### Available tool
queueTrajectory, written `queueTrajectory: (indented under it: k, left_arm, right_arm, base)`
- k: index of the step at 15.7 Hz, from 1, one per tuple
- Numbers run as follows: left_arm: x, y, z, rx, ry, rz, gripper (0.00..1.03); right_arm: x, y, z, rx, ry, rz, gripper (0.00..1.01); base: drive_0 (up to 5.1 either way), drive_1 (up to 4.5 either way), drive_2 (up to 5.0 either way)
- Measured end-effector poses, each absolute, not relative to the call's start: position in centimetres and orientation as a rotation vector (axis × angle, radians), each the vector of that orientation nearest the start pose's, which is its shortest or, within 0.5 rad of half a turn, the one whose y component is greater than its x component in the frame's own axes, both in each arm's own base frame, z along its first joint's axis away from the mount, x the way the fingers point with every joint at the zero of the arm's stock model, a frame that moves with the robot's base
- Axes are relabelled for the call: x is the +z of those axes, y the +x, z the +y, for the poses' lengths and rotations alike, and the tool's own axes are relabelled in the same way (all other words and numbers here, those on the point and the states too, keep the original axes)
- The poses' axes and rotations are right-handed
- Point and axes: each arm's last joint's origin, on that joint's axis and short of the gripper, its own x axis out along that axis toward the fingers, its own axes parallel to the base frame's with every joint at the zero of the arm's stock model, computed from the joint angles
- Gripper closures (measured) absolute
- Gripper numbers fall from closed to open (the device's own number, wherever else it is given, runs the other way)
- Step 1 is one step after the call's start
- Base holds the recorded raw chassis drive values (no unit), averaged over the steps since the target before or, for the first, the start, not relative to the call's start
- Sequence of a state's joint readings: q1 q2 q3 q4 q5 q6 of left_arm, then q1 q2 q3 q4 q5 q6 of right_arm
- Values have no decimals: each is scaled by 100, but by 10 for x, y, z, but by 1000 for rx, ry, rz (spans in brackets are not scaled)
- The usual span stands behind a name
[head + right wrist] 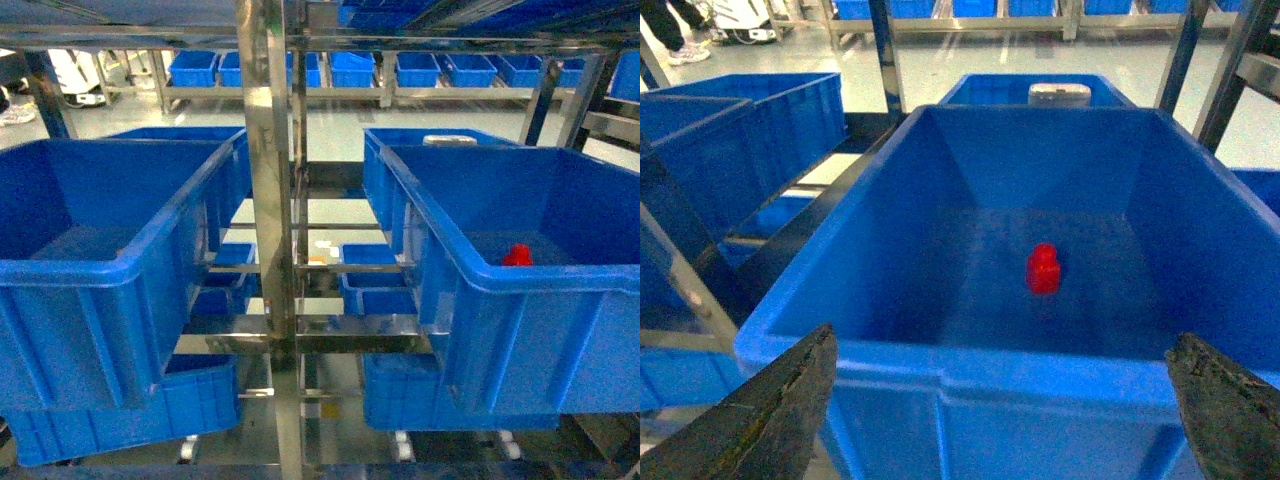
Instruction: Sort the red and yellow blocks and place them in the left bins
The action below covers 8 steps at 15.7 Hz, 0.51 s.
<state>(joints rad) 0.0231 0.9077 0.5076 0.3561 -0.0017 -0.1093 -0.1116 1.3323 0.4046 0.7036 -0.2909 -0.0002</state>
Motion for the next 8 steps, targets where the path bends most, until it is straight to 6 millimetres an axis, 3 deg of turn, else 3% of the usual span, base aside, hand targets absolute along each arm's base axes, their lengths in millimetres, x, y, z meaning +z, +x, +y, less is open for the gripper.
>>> queueTrajectory:
  k: [8]
  left_arm:
    - [269,202,5,27,-110,31,5]
  right_arm:
    - [180,244,-19,179,43,214,3]
  base:
    - [0,0,0]
